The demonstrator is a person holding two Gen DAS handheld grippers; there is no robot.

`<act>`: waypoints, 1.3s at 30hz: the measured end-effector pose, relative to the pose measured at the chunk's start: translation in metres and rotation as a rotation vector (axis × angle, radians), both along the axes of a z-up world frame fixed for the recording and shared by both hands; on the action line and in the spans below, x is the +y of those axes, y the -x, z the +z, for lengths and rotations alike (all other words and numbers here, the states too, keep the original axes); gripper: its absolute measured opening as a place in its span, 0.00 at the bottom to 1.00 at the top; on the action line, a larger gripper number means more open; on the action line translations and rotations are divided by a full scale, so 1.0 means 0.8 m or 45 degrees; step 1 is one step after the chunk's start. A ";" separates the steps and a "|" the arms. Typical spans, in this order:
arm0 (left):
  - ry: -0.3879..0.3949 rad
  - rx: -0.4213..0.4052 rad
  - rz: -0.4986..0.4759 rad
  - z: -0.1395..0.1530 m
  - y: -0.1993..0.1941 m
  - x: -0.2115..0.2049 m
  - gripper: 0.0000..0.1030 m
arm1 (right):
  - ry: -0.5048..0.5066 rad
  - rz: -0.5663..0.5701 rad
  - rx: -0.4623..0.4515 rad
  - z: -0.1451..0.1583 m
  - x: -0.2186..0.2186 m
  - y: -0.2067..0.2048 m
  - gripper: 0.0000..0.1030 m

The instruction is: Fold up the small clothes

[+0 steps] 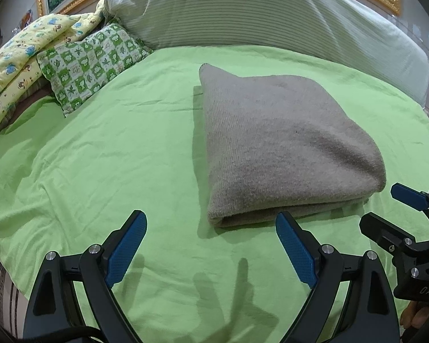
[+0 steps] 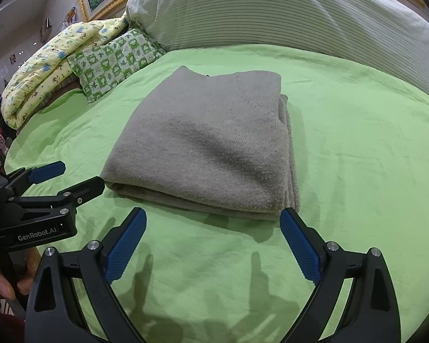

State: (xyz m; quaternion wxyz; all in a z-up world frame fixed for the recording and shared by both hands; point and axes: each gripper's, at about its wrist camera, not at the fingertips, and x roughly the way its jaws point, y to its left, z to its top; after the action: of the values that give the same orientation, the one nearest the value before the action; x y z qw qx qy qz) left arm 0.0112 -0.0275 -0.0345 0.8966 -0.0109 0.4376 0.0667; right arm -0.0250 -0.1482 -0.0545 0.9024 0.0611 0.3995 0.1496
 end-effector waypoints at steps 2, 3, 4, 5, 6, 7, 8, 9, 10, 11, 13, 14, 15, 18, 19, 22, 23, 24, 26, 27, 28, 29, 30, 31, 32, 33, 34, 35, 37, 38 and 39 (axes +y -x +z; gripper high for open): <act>0.002 0.004 0.001 -0.001 -0.002 0.000 0.90 | 0.004 -0.003 0.000 0.000 -0.001 -0.001 0.92; 0.000 0.003 0.001 -0.001 -0.002 0.000 0.90 | 0.004 -0.003 0.000 0.000 -0.002 -0.001 0.92; 0.001 0.005 -0.002 -0.001 -0.002 0.000 0.90 | 0.003 -0.001 0.000 0.000 -0.002 -0.002 0.92; 0.001 0.006 -0.003 -0.001 -0.003 0.000 0.90 | 0.007 -0.006 0.000 0.000 -0.001 -0.001 0.92; 0.002 0.007 -0.004 -0.001 -0.004 0.000 0.91 | 0.011 -0.011 -0.002 0.001 -0.001 0.000 0.92; -0.002 0.006 -0.005 -0.001 -0.004 0.000 0.91 | 0.009 -0.011 -0.004 0.001 -0.002 0.000 0.92; -0.005 0.004 -0.008 -0.001 -0.004 -0.001 0.91 | 0.010 -0.010 -0.004 0.002 -0.003 -0.001 0.92; -0.005 0.005 -0.011 -0.001 -0.004 -0.002 0.91 | 0.012 -0.014 -0.006 0.002 -0.003 -0.001 0.92; -0.006 0.006 -0.010 -0.001 -0.004 -0.002 0.91 | 0.011 -0.013 -0.007 0.002 -0.004 -0.002 0.92; -0.002 0.008 -0.011 -0.001 -0.005 -0.002 0.91 | 0.009 -0.015 -0.006 0.002 -0.005 -0.002 0.92; 0.002 0.011 -0.015 -0.001 -0.005 -0.003 0.91 | 0.008 -0.020 -0.007 0.002 -0.006 -0.003 0.92; 0.002 0.013 -0.016 -0.002 -0.005 -0.003 0.91 | 0.008 -0.020 -0.006 0.003 -0.007 -0.004 0.92; 0.003 0.013 -0.017 -0.002 -0.005 -0.003 0.91 | 0.009 -0.021 -0.006 0.003 -0.007 -0.005 0.92; 0.005 0.016 -0.015 -0.002 -0.005 -0.004 0.91 | 0.009 -0.021 -0.007 0.003 -0.007 -0.005 0.92; 0.005 0.015 -0.014 -0.002 -0.004 -0.004 0.91 | 0.011 -0.023 -0.008 0.003 -0.007 -0.005 0.92; 0.008 0.015 -0.016 -0.002 -0.005 -0.002 0.92 | 0.010 -0.023 -0.008 0.003 -0.006 -0.004 0.92; 0.009 0.017 -0.017 -0.003 -0.005 -0.002 0.92 | 0.013 -0.022 -0.010 0.003 -0.005 -0.004 0.92; 0.009 0.019 -0.018 -0.002 -0.005 -0.002 0.92 | 0.016 -0.021 -0.012 0.004 -0.005 -0.004 0.92; 0.009 0.018 -0.020 -0.003 -0.005 -0.001 0.92 | 0.017 -0.016 -0.014 0.005 -0.003 -0.004 0.92; 0.010 0.018 -0.022 -0.003 -0.005 -0.001 0.92 | 0.018 -0.013 -0.016 0.005 -0.004 -0.006 0.92; 0.010 0.019 -0.021 -0.003 -0.005 -0.001 0.92 | 0.015 -0.011 -0.016 0.005 -0.004 -0.006 0.92; 0.011 0.020 -0.019 -0.003 -0.005 -0.001 0.92 | 0.013 -0.009 -0.015 0.005 -0.004 -0.006 0.92; 0.012 0.020 -0.020 -0.003 -0.006 -0.001 0.92 | 0.015 -0.008 -0.015 0.005 -0.003 -0.007 0.92; 0.010 0.018 -0.020 -0.003 -0.006 0.000 0.92 | 0.013 -0.008 -0.015 0.005 -0.003 -0.007 0.92; 0.010 0.017 -0.022 -0.003 -0.007 0.001 0.92 | 0.013 -0.009 -0.016 0.005 -0.003 -0.007 0.92; 0.012 0.017 -0.024 -0.003 -0.007 0.001 0.92 | 0.014 -0.011 -0.017 0.005 -0.003 -0.007 0.92; 0.011 0.017 -0.023 -0.003 -0.007 0.001 0.92 | 0.013 -0.010 -0.016 0.005 -0.004 -0.008 0.92; 0.010 0.016 -0.022 -0.003 -0.007 0.001 0.92 | 0.011 -0.009 -0.016 0.005 -0.004 -0.009 0.92; 0.011 0.017 -0.023 -0.003 -0.006 0.000 0.92 | 0.013 -0.014 -0.017 0.006 -0.002 -0.008 0.92; 0.012 0.018 -0.025 -0.003 -0.007 0.000 0.92 | 0.014 -0.016 -0.017 0.006 -0.002 -0.008 0.92; 0.014 0.019 -0.027 -0.003 -0.007 0.000 0.92 | 0.013 -0.014 -0.018 0.006 -0.003 -0.009 0.92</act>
State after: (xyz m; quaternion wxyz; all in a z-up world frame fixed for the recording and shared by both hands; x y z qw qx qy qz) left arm 0.0166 -0.0275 -0.0365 0.8939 -0.0106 0.4447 0.0551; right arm -0.0177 -0.1504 -0.0495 0.9063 0.0576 0.3935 0.1429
